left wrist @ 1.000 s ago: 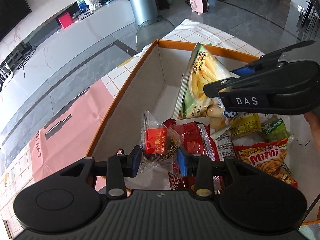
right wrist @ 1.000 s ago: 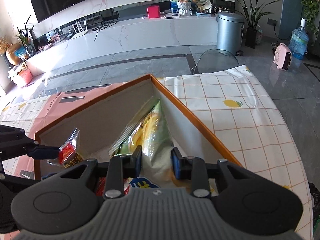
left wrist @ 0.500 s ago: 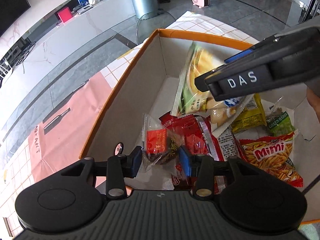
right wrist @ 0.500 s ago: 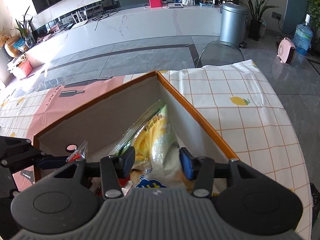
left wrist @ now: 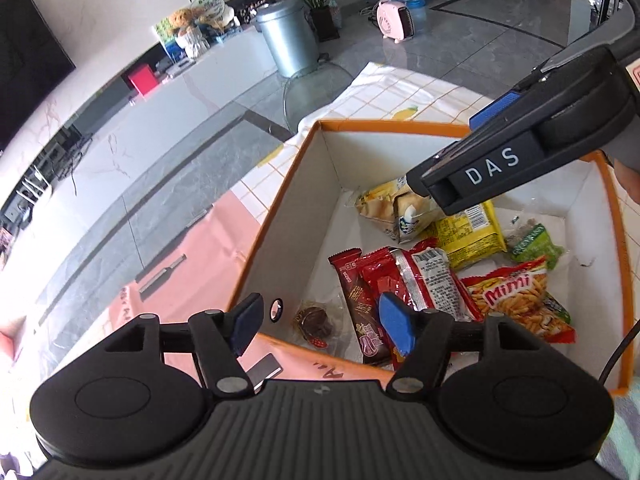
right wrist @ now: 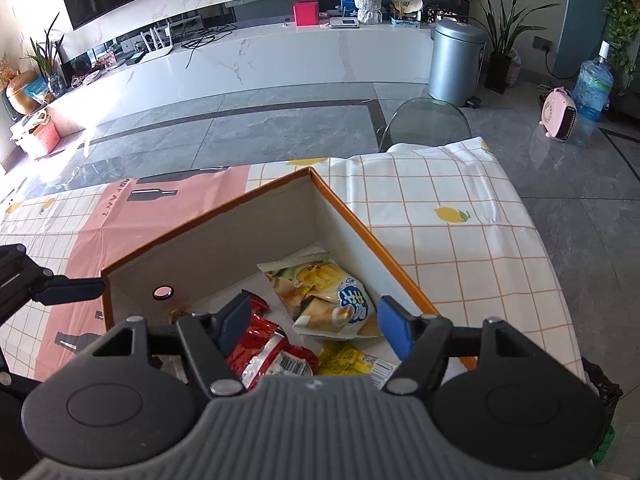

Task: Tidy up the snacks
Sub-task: 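Open both tools to drop the pastry and chip bag into the box, then withdraw both open tools back from the box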

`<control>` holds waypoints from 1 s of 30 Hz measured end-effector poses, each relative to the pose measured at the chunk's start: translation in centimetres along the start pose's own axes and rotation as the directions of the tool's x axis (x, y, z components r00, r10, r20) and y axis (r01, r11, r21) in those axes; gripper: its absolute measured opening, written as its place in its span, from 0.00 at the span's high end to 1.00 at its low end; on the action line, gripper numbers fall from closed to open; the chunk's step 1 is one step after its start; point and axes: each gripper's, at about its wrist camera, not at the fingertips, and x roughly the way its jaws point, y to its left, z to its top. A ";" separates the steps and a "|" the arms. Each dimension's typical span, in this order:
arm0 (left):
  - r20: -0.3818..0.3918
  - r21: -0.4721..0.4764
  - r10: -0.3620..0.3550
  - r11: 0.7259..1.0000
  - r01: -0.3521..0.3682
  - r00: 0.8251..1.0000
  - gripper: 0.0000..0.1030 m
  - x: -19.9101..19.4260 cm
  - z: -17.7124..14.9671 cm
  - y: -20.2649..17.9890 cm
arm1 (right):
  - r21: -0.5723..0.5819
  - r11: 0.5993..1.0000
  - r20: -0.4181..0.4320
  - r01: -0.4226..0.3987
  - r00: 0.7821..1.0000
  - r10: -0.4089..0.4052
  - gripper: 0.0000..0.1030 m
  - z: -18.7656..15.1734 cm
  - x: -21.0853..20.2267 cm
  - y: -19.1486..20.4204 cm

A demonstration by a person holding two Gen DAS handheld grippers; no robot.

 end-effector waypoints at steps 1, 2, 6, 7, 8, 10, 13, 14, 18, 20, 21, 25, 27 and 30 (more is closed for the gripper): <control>0.012 0.001 0.008 1.000 -0.008 1.000 0.22 -1.0 -0.1 0.0 | 0.001 1.000 0.004 -0.003 1.000 0.003 0.29 -0.2 -1.0 0.0; 0.025 -0.002 0.014 1.000 -0.014 1.000 0.21 -1.9 -0.3 -0.1 | 0.002 1.000 0.012 -0.008 1.000 0.008 0.25 -0.4 -2.2 0.1; 0.097 -0.035 0.020 0.999 -0.017 0.995 0.21 -6.6 -1.3 -0.2 | 0.000 1.000 0.046 -0.023 0.999 0.023 0.17 -1.6 -7.4 0.6; 0.117 -0.049 0.022 0.999 -0.016 0.993 0.21 -7.8 -1.7 -0.2 | -0.002 1.000 0.063 -0.024 0.998 0.024 0.15 -2.1 -8.8 0.8; 0.134 -0.060 0.022 0.998 -0.014 0.991 0.21 -8.8 -2.0 -0.2 | -0.007 1.000 0.078 -0.028 0.997 0.029 0.13 -2.6 -10.2 1.1; 0.170 -0.092 0.019 0.996 -0.003 0.985 0.21 -11.2 -2.9 -0.2 | -0.013 0.999 0.105 -0.037 0.994 0.038 0.09 -3.8 -12.7 1.5; 0.212 -0.134 0.037 0.991 -0.008 0.977 0.21 -13.9 -4.3 -0.1 | -0.019 0.999 0.141 -0.038 0.989 0.040 0.08 -6.0 -16.0 2.3; 0.230 -0.148 0.054 0.989 -0.020 0.972 0.21 -14.9 -4.8 -0.3 | -0.020 0.999 0.154 -0.039 0.987 0.041 0.08 -6.8 -17.0 2.5; 0.293 -0.187 0.118 0.980 -0.064 0.949 0.21 -17.7 -7.0 -0.9 | -0.025 0.999 0.221 -0.030 0.975 0.035 0.05 -10.5 -20.6 3.7; 0.327 -0.196 0.134 0.978 -0.072 0.935 0.20 -18.9 -8.1 -1.6 | -0.029 0.999 0.258 -0.015 0.966 0.022 0.04 -12.3 -21.9 4.5; 0.342 -0.203 0.142 0.976 -0.075 0.929 0.18 -19.4 -8.6 -1.9 | -0.027 1.000 0.275 -0.011 0.961 0.018 0.04 -13.2 -22.4 4.9; 0.366 -0.249 0.188 0.963 -0.099 0.911 0.13 -20.2 -10.4 -3.2 | -0.004 1.000 0.323 -0.012 0.946 0.012 0.04 -16.6 -23.8 6.3; 0.371 -0.273 0.203 0.957 -0.103 0.906 0.13 -20.2 -11.4 -3.8 | 0.005 1.000 0.347 0.002 0.938 -0.004 0.04 -18.3 -24.2 7.2; 0.369 -0.308 0.209 0.947 -0.093 0.906 0.13 -19.8 -12.7 -4.5 | 0.023 0.999 0.369 0.031 0.929 -0.038 0.04 -20.5 -24.3 8.5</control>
